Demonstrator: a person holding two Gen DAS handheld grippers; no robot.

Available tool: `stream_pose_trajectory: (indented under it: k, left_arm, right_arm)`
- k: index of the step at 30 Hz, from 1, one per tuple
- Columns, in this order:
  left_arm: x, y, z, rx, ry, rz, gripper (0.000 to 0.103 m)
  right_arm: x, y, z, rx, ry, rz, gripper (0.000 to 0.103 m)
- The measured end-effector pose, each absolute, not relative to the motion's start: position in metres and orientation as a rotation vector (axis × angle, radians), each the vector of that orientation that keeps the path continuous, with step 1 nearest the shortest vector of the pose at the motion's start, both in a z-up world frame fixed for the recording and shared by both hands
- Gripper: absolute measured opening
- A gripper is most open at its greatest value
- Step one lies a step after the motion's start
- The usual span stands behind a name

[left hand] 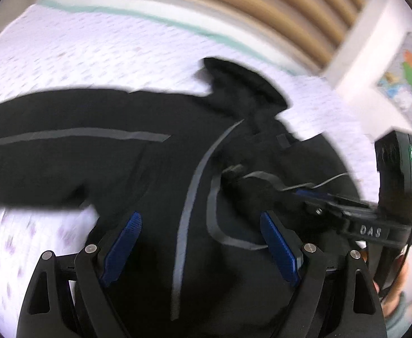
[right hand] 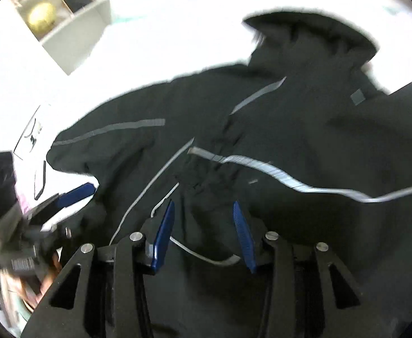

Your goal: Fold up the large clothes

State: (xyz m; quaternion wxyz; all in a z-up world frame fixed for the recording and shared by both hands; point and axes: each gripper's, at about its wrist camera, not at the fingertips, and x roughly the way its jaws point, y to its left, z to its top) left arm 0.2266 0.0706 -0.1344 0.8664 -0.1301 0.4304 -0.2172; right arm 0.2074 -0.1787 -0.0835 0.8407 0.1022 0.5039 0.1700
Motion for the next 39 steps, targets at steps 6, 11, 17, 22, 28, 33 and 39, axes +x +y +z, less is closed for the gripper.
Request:
stream_pose_trajectory:
  k: [6,11,17,22,28,33,39]
  left_arm:
    - [0.275,0.026,-0.15,-0.294,1.038,-0.55,0.087]
    - [0.305,-0.017,-0.188,-0.245,1.136,-0.536,0.059]
    - [0.307,-0.034,-0.174,-0.101,1.016,-0.456,0.021]
    - [0.309,0.024,-0.119,-0.163,0.846,-0.391,0.02]
    - [0.321,0.087,-0.161,-0.223,0.977,-0.372,0.024]
    - [0.318,0.098,-0.2,-0.23,1.071,-0.391,0.025]
    - [0.292,0.108,-0.151,-0.158,0.914,-0.322,0.042]
  right_arm:
    - [0.169,-0.274,-0.043,0.252,0.933,0.146,0.046]
    - [0.159,-0.342,-0.04,0.236,0.936,-0.04,0.047]
    - [0.163,-0.382,-0.067,0.269,1.002,-0.14,0.047]
    - [0.193,-0.359,-0.089,0.275,1.04,-0.091,0.047]
    - [0.23,-0.301,-0.129,0.159,1.11,-0.039,0.07]
    - [0.24,-0.274,-0.175,0.004,1.158,-0.113,0.075]
    - [0.241,-0.279,-0.156,0.075,1.17,-0.099,0.075]
